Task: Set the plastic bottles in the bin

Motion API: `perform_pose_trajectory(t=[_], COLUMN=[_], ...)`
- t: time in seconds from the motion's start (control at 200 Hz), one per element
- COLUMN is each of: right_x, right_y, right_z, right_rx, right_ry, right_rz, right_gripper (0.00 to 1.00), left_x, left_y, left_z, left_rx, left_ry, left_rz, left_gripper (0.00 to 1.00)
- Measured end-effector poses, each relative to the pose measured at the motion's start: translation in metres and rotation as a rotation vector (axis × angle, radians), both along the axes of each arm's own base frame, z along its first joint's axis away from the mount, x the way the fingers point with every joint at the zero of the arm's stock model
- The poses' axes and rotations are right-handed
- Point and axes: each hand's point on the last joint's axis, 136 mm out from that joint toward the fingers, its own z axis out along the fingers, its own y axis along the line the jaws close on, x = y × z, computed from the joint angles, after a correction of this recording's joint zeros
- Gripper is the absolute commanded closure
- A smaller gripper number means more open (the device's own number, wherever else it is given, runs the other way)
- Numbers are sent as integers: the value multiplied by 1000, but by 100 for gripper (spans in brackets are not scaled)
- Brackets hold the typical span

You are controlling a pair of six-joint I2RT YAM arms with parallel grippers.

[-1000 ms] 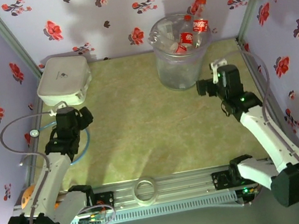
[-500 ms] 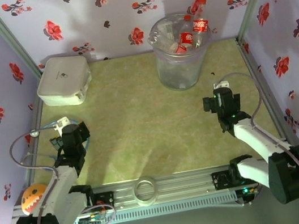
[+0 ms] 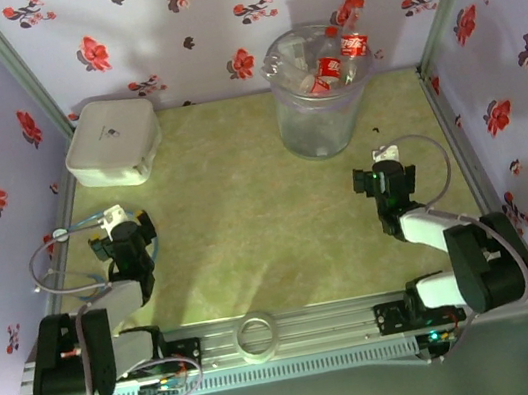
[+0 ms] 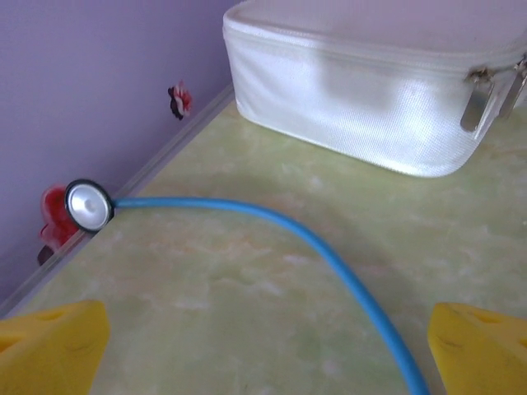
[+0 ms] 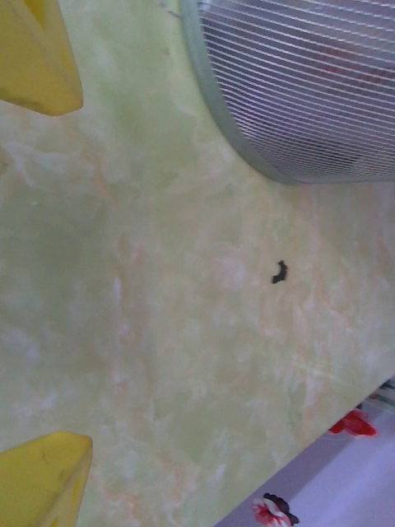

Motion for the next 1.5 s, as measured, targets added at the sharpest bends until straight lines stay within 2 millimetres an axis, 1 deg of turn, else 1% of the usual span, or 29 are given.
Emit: perform_pose_trajectory(t=[0.1,0.17,0.32,0.39,0.48,0.57,0.62,0.67,0.735,0.82,1.5], right_x=[7,11,19,20,23,25,26,27,25,26,26], right_y=[-2,-3,-8,-12,-15,-20,-23,-25,-26,-26,-27], right_z=[4,4,-1,-4,2,5,2,-7,-15,-11,-11], right_rx=[-1,-11,-23,-21,-10,7,15,20,28,37,54], right_ry=[-38,-49,-70,-65,-96,-128,-138,-126,-99,-117,-120], right_rz=[-5,-4,-14,-21,-24,-24,-31,-35,-38,-38,-50], right_gripper=[1,1,1,1,1,1,1,1,1,1,1], left_x=[8,14,23,27,36,49,55,58,59,59,60], left_y=[-1,0,-5,-8,-14,-20,-23,-25,-26,-26,-26], left_z=[2,-1,-17,-14,-9,-14,-18,-16,-14,-15,-14], left_rx=[2,-5,-11,-12,-16,-7,-2,4,7,10,20], left_ry=[-32,-46,-18,-28,-46,-27,-2,-5,-9,-6,-3], left_rz=[-16,-23,-61,-79,-116,-152,-169,-181,-189,-192,-196], left_gripper=[0,0,0,0,0,0,0,0,0,0,0])
